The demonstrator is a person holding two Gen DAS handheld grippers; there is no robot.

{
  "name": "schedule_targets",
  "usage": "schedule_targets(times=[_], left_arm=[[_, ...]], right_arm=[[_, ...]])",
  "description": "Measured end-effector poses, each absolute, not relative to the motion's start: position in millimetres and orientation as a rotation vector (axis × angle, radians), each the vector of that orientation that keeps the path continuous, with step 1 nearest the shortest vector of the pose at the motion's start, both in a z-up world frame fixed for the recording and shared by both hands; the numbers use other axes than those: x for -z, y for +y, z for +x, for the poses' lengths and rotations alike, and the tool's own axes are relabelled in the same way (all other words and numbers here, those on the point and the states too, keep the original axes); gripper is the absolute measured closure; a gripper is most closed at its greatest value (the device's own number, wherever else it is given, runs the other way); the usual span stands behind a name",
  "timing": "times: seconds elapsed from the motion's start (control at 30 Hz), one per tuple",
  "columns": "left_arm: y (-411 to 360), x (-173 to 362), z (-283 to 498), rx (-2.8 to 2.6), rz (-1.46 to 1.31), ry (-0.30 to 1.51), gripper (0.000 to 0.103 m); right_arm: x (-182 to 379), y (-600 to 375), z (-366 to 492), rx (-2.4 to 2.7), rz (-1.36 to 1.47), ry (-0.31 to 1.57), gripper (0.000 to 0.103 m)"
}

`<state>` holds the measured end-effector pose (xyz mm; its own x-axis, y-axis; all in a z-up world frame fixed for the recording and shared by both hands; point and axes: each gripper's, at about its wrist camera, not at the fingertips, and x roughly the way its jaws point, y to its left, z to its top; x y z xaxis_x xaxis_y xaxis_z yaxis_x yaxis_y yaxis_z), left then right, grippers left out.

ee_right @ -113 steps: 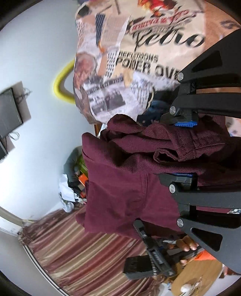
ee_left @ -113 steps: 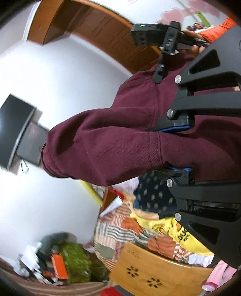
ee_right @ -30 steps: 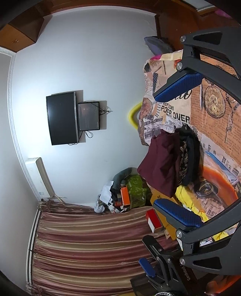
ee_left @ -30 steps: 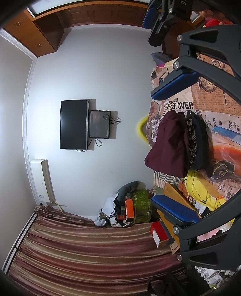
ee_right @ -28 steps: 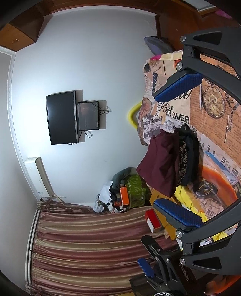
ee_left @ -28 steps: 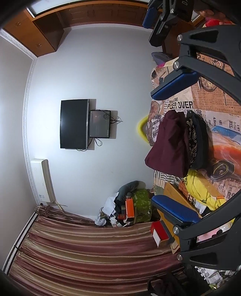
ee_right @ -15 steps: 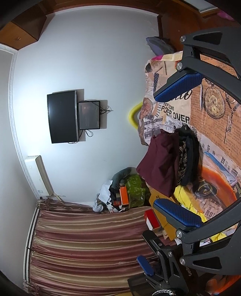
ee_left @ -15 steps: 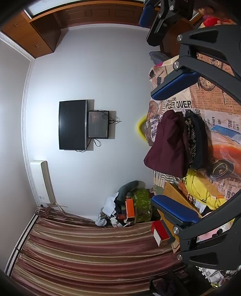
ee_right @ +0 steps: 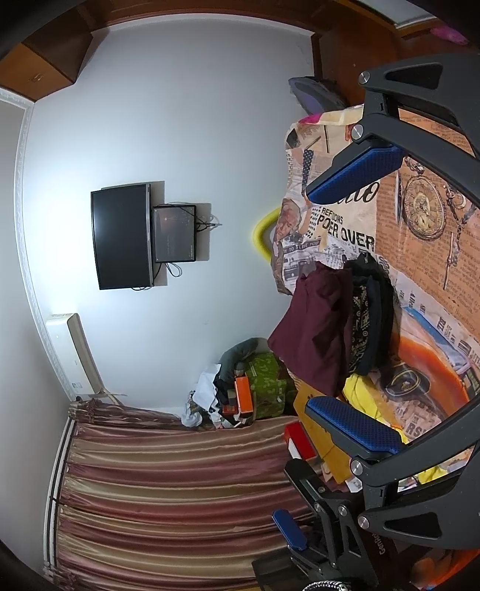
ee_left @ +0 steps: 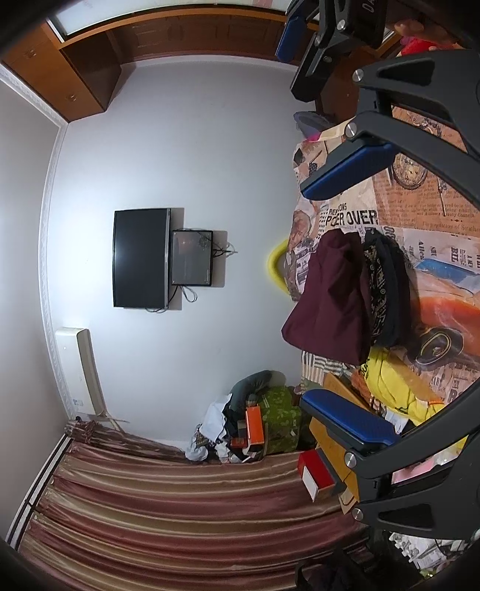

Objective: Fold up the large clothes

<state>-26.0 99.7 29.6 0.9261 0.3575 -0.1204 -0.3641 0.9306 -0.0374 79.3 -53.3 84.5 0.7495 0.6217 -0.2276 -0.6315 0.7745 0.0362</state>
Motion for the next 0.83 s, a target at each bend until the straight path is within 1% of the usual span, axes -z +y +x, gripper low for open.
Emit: schedule_targets(times=[0.83], left_arm=[[104, -18, -17, -0.359, -0.083, 0.139, 0.000]], right_arm=[[-80, -48, 86, -0.680, -0.042, 0.257, 0.000]])
